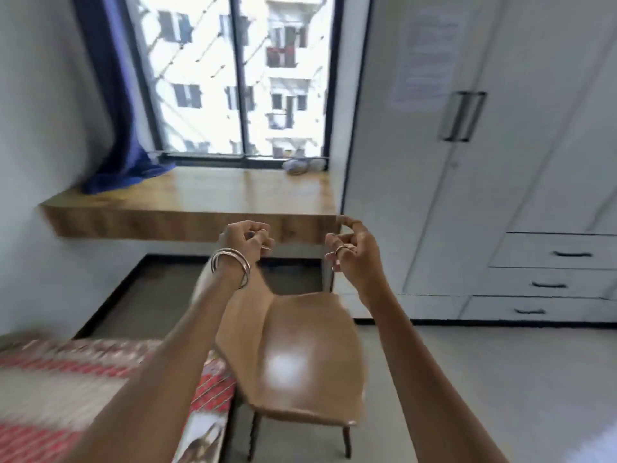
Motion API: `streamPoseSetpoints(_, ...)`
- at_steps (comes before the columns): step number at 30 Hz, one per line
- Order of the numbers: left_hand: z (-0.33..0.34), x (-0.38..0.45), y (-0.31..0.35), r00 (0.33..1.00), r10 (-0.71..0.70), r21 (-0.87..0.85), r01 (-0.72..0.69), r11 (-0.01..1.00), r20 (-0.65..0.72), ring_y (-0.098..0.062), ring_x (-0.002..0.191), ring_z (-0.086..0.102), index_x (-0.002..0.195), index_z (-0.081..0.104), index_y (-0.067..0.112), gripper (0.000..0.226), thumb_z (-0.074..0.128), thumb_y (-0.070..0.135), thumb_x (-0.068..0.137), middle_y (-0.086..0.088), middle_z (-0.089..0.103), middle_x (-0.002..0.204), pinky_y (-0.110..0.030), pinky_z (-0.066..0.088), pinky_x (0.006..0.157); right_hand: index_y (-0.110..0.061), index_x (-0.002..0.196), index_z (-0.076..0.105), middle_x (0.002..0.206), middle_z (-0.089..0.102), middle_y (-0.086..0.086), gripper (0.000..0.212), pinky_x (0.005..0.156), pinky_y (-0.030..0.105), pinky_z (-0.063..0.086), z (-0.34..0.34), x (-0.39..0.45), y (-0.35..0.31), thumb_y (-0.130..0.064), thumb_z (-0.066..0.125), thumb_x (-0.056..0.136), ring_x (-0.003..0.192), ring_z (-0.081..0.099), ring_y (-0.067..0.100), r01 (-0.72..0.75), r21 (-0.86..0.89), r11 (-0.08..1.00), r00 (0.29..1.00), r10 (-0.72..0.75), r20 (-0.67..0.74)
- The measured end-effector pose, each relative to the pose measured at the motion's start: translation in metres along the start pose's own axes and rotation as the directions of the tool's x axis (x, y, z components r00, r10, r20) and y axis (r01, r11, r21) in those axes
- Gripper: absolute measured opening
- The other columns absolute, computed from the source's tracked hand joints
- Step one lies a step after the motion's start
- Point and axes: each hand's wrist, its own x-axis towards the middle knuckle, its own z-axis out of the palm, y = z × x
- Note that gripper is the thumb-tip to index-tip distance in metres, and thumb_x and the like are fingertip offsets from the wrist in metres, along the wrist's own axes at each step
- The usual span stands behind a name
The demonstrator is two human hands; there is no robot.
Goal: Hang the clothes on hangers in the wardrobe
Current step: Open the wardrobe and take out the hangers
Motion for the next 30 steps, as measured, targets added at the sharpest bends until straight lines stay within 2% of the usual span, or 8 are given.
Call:
streamPoseSetpoints(1, -0.001, 0.002, 0.004, 1.000, 0.014, 0.013, -0.014, 1.000, -0.011, -0.004, 0.042, 0.060, 0.090, 0.066, 0.007, 0.014, 0.054, 0.001, 0.092, -0.010, 0.068, 0.071, -0.011, 0.041, 0.040, -0.022, 0.127, 0.053, 0.084, 0.067, -0.001, 0.036, 0.068, 0.039, 0.055, 0.000, 0.001, -0.001, -0.021, 0.061, 0.093, 0.076, 0.069, 0.021, -0.016, -0.020, 1.000, 1.000, 0.016, 0.000)
streamPoseSetpoints(3, 0.117, 0.041, 0.033, 0.990, 0.062, -0.008, -0.062, 0.998, 0.124, -0.004, 0.042, 0.060, 0.088, 0.067, 0.009, 0.012, 0.057, 0.003, 0.091, -0.009, 0.068, 0.070, -0.012, 0.042, 0.040, -0.021, 0.127, 0.052, 0.089, 0.068, 0.000, 0.034, 0.067, 0.036, 0.055, -0.093, 0.040, 0.020, -0.019, 0.059, 0.093, 0.074, 0.069, 0.018, 0.001, -0.047, 0.999, 0.985, -0.009, -0.170)
streamPoseSetpoints(5, 0.127, 0.045, 0.040, 0.989, 0.069, -0.032, -0.065, 0.997, 0.130, -0.004, 0.041, 0.059, 0.089, 0.067, 0.009, 0.010, 0.058, 0.006, 0.092, -0.009, 0.068, 0.070, -0.013, 0.043, 0.040, -0.020, 0.128, 0.051, 0.094, 0.067, 0.002, 0.035, 0.063, 0.031, 0.054, -0.102, 0.046, 0.021, -0.017, 0.057, 0.094, 0.071, 0.069, 0.015, -0.055, -0.028, 0.998, 0.986, 0.050, -0.160)
streamPoseSetpoints(8, 0.253, 0.084, 0.059, 0.967, 0.119, -0.079, -0.104, 0.991, 0.227, -0.002, 0.040, 0.057, 0.091, 0.067, 0.007, 0.009, 0.057, 0.007, 0.092, -0.008, 0.066, 0.068, -0.012, 0.043, 0.040, -0.022, 0.128, 0.050, 0.095, 0.068, 0.003, 0.035, 0.060, 0.027, 0.052, -0.192, 0.103, 0.050, -0.017, 0.056, 0.094, 0.069, 0.068, 0.011, -0.027, -0.054, 0.998, 0.956, 0.010, -0.292)
streamPoseSetpoints(15, 0.440, 0.183, 0.097, 0.924, 0.107, -0.126, -0.065, 0.990, 0.368, -0.005, 0.041, 0.059, 0.098, 0.065, 0.001, 0.016, 0.055, 0.013, 0.094, -0.006, 0.067, 0.069, -0.021, 0.044, 0.048, -0.022, 0.123, 0.053, 0.094, 0.071, 0.006, 0.032, 0.055, 0.027, 0.050, -0.330, 0.220, 0.105, -0.010, 0.052, 0.094, 0.065, 0.065, 0.014, -0.113, -0.019, 0.993, 0.930, 0.099, -0.353)
streamPoseSetpoints(21, 0.563, 0.265, 0.156, 0.933, 0.156, -0.119, -0.123, 0.985, 0.324, -0.013, 0.050, 0.061, 0.092, 0.066, 0.006, 0.015, 0.056, 0.016, 0.092, -0.008, 0.069, 0.072, -0.021, 0.044, 0.049, -0.018, 0.104, 0.064, 0.084, 0.073, 0.006, 0.021, 0.059, 0.030, 0.048, -0.432, 0.331, 0.123, -0.007, 0.048, 0.095, 0.062, 0.063, 0.016, -0.134, 0.018, 0.991, 0.924, 0.132, -0.360)
streamPoseSetpoints(24, 0.610, 0.294, 0.176, 0.932, 0.199, -0.140, -0.163, 0.977, 0.303, -0.014, 0.055, 0.062, 0.087, 0.067, 0.009, 0.019, 0.056, 0.023, 0.094, -0.006, 0.071, 0.075, -0.020, 0.046, 0.046, -0.019, 0.090, 0.066, 0.083, 0.072, 0.007, 0.029, 0.062, 0.030, 0.046, -0.469, 0.383, 0.129, -0.001, 0.044, 0.093, 0.065, 0.061, 0.016, -0.120, 0.043, 0.992, 0.934, 0.127, -0.333)
streamPoseSetpoints(30, 0.687, 0.339, 0.213, 0.908, 0.303, -0.325, -0.205, 0.923, 0.289, -0.019, 0.078, 0.067, 0.086, 0.066, 0.017, 0.030, 0.047, 0.036, 0.098, -0.005, 0.070, 0.091, -0.029, 0.053, 0.062, -0.016, 0.093, 0.063, 0.086, 0.064, 0.004, 0.019, 0.067, 0.029, 0.046, -0.529, 0.499, 0.155, -0.007, 0.047, 0.097, 0.074, 0.057, 0.017, -0.014, 0.179, 0.984, 0.959, 0.063, -0.275)
